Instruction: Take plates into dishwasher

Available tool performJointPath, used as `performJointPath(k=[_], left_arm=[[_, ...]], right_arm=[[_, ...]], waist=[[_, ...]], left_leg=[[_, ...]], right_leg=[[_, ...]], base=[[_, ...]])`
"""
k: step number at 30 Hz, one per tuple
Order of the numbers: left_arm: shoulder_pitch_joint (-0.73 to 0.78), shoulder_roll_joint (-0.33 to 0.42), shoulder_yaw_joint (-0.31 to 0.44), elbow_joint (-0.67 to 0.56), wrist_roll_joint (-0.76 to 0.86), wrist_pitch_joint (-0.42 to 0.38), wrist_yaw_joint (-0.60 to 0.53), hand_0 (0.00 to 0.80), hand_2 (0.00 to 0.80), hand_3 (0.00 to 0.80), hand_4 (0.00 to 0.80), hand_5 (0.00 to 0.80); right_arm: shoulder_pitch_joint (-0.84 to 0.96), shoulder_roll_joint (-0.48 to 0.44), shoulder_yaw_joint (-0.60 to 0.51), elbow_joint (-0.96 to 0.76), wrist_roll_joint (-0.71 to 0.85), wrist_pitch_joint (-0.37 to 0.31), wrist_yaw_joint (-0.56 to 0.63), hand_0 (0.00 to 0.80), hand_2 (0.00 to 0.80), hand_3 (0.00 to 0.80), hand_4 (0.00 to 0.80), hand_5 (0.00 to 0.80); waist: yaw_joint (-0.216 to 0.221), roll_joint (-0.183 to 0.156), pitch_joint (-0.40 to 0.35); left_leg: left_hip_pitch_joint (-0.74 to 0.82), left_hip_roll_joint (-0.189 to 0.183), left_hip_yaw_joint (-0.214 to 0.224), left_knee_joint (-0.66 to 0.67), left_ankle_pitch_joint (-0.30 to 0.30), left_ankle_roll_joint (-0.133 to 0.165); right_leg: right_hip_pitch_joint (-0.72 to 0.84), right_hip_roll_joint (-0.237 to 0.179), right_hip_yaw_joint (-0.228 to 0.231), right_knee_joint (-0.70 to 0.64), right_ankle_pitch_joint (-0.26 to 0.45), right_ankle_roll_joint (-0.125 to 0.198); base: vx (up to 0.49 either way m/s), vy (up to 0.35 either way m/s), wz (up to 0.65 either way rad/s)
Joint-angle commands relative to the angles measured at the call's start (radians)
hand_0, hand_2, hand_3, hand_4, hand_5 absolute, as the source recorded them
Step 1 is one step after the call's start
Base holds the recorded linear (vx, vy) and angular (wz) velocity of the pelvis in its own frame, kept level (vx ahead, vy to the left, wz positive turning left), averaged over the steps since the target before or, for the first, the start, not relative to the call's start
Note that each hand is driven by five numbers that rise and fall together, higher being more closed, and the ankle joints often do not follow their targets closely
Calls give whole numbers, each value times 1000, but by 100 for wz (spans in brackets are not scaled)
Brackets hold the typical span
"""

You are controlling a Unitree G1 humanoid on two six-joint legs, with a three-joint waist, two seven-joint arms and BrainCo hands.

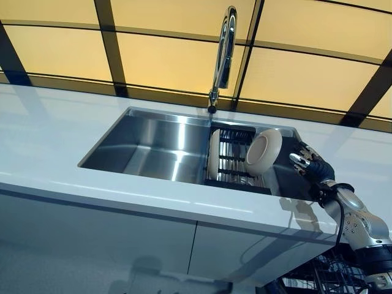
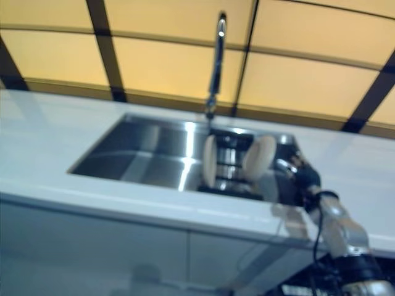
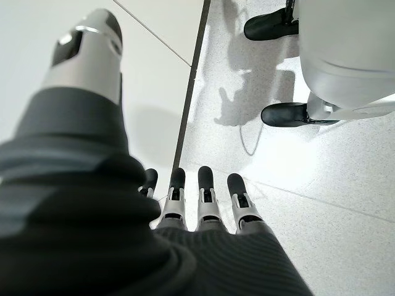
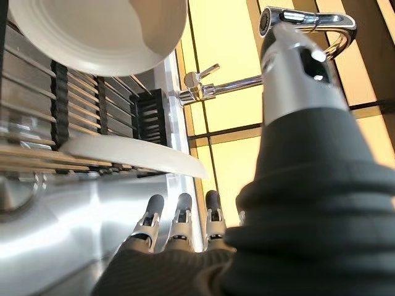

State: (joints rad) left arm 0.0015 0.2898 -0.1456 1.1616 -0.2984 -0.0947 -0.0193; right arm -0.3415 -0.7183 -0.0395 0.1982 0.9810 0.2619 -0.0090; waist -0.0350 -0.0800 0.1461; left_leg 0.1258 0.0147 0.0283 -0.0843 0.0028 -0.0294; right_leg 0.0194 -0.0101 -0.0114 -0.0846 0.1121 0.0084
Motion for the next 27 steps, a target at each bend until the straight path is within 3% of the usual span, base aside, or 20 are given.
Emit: performJointPath(k=[1,6,17,27], left_arm=[[-33,39,-55,26,-9,-9,7,0,0,0,0,0],[-33,44,-56,20,-8,-2,9,0,0,0,0,0],[-33,45,-78,28,-4,0,7,0,0,0,0,0],[-38,48,-94,25,0,10,4,0,0,0,0,0]], right_arm=[[-116,-9,-8,61,77,29,4,0,0,0,0,0],[-130,-19,6,81,96,79,7,0,0,0,0,0],[-212,-10,20,114,195,55,-75,0,0,0,0,0],[-289,-17,32,155,239,80,-122,0,0,0,0,0]], waist=[[38,-29,-36],[43,-33,-39],[58,-35,-45],[73,-35,-48]], left_leg=[[-75,-13,-5,23,12,23],[-72,-15,-8,23,11,25],[-59,-16,-12,21,8,26],[-52,-18,-18,19,8,26]], right_leg=[[8,-65,-25,51,-32,69],[13,-67,-25,49,-32,69],[31,-70,-32,46,-33,71],[40,-73,-37,42,-32,73]], base=[[0,0,0],[0,0,0],[0,0,0],[1,1,0]])
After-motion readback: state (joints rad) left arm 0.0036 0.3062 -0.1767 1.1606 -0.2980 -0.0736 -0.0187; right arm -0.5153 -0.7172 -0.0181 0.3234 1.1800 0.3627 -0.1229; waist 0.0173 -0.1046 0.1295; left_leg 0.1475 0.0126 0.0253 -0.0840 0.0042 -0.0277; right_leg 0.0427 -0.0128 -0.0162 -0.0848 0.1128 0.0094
